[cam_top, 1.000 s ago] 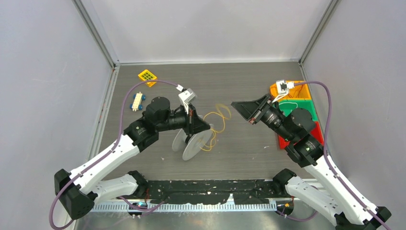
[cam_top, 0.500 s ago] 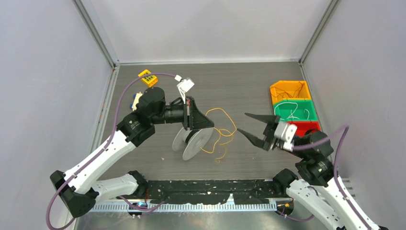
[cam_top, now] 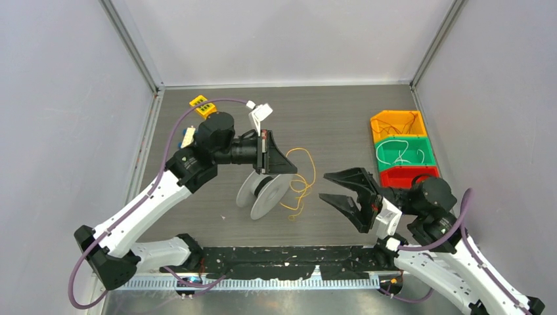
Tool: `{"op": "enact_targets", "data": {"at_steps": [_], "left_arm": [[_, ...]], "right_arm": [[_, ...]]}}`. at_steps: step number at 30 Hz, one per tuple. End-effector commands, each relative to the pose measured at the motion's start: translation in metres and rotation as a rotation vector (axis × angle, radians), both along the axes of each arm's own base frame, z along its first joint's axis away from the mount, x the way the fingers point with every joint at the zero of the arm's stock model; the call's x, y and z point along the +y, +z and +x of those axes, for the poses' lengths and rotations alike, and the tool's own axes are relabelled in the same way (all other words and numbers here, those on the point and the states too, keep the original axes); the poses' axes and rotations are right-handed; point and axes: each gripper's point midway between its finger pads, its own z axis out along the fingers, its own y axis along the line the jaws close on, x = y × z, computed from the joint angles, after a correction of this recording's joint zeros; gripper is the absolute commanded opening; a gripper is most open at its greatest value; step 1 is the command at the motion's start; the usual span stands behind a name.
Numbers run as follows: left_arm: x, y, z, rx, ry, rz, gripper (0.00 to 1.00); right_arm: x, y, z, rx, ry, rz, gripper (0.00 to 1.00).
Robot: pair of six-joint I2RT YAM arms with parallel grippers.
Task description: Wrap the cables
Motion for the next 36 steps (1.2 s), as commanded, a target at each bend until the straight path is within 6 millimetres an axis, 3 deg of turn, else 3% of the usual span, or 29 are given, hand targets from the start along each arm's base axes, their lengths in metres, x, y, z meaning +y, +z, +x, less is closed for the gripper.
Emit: {"op": "enact_targets", "data": {"at_steps": [1,9,15,28,36], "left_arm": [[-0.002,0.013,-0.002,0.016,-0.027,-0.018,0.0],[-0.007,0.01,-0.003,0.051,-0.066,-0.006,0.0],[-0.008,0.006,-0.004,0.059,-0.076,0.001,0.0],[-0.007,-0.014,0.001,0.07,-0.088,0.063,0.0],[-0.006,-0.02,0.001,0.078,-0.091,0.073,0.0]], "right_arm": [[0.007,-0.023,0.007,-0.073,-0.023,-0.137,0.57],[0.031,-0.053,0.025,-0.147,-0.123,-0.234,0.54],[0.049,-0.066,0.027,-0.197,-0.153,-0.291,0.51],[0.027,-0.091,0.022,-0.173,-0.186,-0.436,0.53],[0.035,-0.095,0.021,-0.181,-0.17,-0.459,0.52]]}}
